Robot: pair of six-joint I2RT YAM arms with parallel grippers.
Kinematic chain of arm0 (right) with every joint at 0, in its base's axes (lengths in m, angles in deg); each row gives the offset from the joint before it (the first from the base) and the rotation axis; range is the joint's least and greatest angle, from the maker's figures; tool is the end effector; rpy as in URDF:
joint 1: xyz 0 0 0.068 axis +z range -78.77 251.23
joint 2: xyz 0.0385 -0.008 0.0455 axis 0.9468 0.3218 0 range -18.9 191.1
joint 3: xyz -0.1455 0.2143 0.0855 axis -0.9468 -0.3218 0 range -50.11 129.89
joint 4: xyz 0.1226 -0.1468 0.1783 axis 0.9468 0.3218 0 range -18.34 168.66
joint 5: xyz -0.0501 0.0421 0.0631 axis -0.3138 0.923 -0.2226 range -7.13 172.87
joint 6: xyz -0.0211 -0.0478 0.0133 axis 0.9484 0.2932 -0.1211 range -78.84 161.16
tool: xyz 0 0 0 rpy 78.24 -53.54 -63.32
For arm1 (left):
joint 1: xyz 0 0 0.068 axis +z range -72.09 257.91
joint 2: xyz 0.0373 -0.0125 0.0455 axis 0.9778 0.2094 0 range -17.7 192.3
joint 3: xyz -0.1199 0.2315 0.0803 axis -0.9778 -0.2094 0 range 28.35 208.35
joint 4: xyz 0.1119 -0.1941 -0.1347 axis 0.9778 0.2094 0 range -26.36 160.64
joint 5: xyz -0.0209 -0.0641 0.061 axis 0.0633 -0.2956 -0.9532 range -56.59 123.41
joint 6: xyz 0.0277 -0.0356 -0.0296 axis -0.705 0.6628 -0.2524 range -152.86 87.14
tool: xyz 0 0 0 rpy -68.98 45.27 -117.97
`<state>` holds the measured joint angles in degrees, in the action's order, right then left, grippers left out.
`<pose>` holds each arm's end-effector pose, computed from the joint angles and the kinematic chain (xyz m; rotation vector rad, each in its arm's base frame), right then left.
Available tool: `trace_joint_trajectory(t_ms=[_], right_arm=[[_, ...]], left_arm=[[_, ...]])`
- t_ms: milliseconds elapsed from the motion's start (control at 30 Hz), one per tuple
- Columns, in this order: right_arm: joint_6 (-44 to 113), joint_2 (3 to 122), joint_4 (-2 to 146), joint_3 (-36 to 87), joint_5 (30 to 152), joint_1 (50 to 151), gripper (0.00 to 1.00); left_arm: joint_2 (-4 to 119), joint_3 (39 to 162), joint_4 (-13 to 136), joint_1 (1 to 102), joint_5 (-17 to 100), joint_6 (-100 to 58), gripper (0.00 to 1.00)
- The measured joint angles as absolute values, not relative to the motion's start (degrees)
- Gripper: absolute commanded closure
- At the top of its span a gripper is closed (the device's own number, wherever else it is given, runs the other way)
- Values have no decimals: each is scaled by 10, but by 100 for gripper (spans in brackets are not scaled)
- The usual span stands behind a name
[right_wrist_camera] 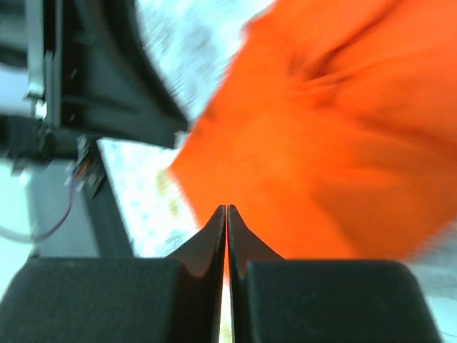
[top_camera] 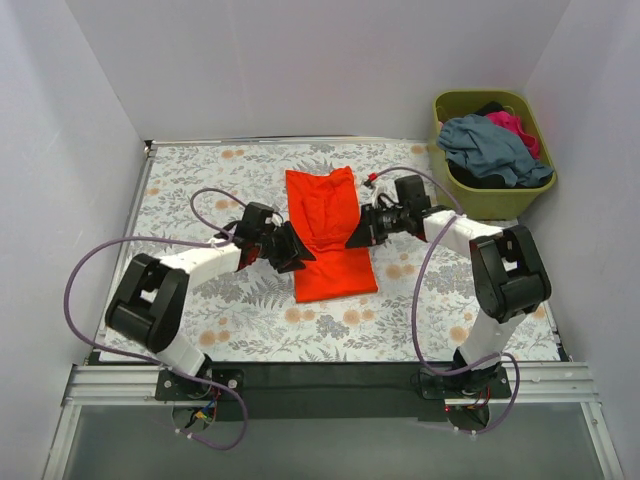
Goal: Fold and stack the t-shirts
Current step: Fold the tshirt
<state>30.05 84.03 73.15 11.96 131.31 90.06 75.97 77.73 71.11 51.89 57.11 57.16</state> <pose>0.3471 0.1466 0.1901 -0.6002 2.2256 1.2407 0.2815 -0.1534 0.1651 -1.3555 2.5670 -1.1736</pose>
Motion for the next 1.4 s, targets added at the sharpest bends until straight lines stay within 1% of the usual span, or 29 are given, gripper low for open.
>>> trace_joint_trajectory(t_ms=[67,167,233,300,400,567,733,1000,1133,1233,1400], right_arm=[[298,810,728,85,1326,936,93],[288,801,715,35,1340,989,94],[278,808,710,5,1345,1007,95],[270,822,700,-15,1349,1010,96],[261,850,683,-26,1349,1008,98],[255,879,666,-37,1357,997,99],[255,873,656,-52,1373,967,99],[266,820,656,-94,1372,928,99],[270,829,657,-120,1375,892,99],[265,851,657,-133,1404,855,99],[262,859,659,-135,1419,840,99]], left_arm=[[722,753,715,510,569,579,60],[681,718,719,479,568,590,67],[681,706,722,464,568,593,71],[691,696,725,455,567,595,74],[714,685,727,453,556,596,77],[734,673,718,455,555,614,81],[720,654,705,454,548,632,82],[714,652,713,454,540,636,82],[713,654,719,454,535,637,83],[713,657,728,454,530,641,83],[713,661,741,456,526,645,83]])
